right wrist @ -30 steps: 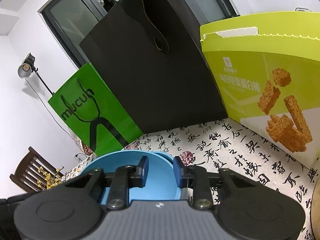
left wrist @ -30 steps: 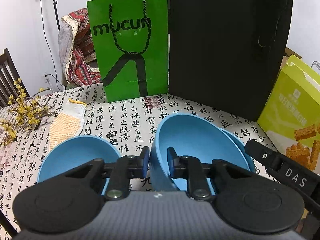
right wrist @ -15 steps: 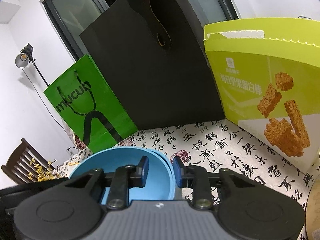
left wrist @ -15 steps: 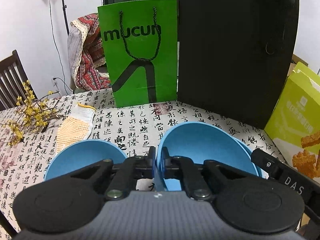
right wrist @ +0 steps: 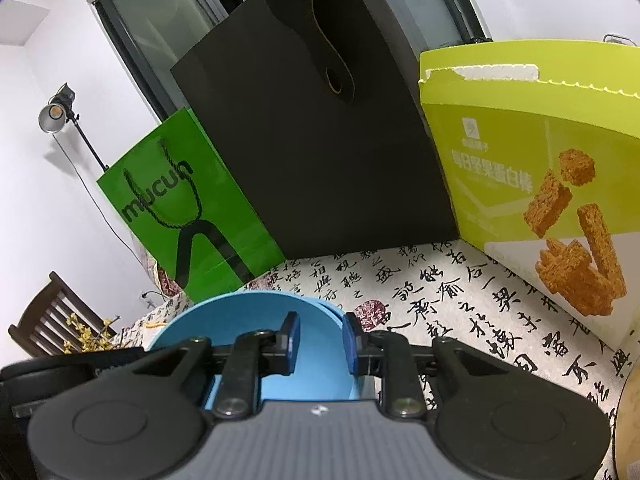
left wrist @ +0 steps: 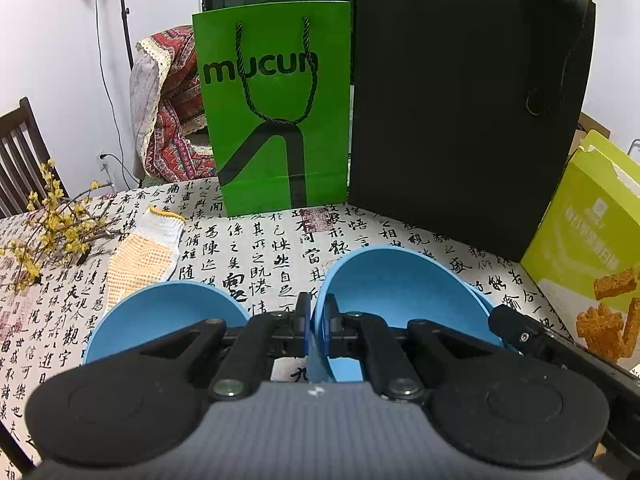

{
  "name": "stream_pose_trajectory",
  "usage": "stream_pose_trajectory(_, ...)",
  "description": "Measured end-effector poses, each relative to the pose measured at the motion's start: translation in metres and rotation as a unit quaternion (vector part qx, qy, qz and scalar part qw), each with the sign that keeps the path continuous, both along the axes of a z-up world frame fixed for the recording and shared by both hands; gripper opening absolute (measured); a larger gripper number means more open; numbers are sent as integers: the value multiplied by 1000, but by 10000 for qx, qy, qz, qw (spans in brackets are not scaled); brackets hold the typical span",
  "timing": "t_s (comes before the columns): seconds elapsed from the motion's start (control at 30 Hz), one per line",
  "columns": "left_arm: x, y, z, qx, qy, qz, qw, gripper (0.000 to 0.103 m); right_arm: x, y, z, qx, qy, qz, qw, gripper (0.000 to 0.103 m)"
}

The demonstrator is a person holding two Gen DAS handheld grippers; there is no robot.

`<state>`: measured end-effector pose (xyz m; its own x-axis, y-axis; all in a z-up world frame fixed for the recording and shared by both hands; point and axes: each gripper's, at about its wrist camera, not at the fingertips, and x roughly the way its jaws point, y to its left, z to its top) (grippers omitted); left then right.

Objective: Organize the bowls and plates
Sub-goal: 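Lift the gripped blue bowls off the tablecloth with both grippers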

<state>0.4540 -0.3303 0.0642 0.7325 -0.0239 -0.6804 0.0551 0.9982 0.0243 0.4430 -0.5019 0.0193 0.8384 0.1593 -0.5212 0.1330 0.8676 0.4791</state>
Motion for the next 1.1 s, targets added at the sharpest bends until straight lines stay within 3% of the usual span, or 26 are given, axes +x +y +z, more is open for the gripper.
stream_pose_trajectory(0.43, -3, 2, 11, 29, -221, -55, 9997, 7, 0, 1, -1, -13, -21, 25, 10000, 22)
stream_pose_trajectory(0.73, -1, 10, 14, -148, -204, -43, 9997, 7, 4, 2, -3, -37, 68, 20, 10000, 22)
stream_pose_trajectory(0.8, -1, 12, 14, -193, -193, -46, 9996, 7, 4, 2, -4, -35, 80, 39, 10000, 21)
stream_pose_trajectory(0.97, 0, 14, 14, -250, -176, -10, 9995, 7, 6, 2, -6, -97, 123, 15, 9999, 6)
stream_pose_trajectory(1.1, 0, 14, 14, -260, -184, -12, 9995, 7, 4, 3, -6, -114, 63, 2, 9999, 4)
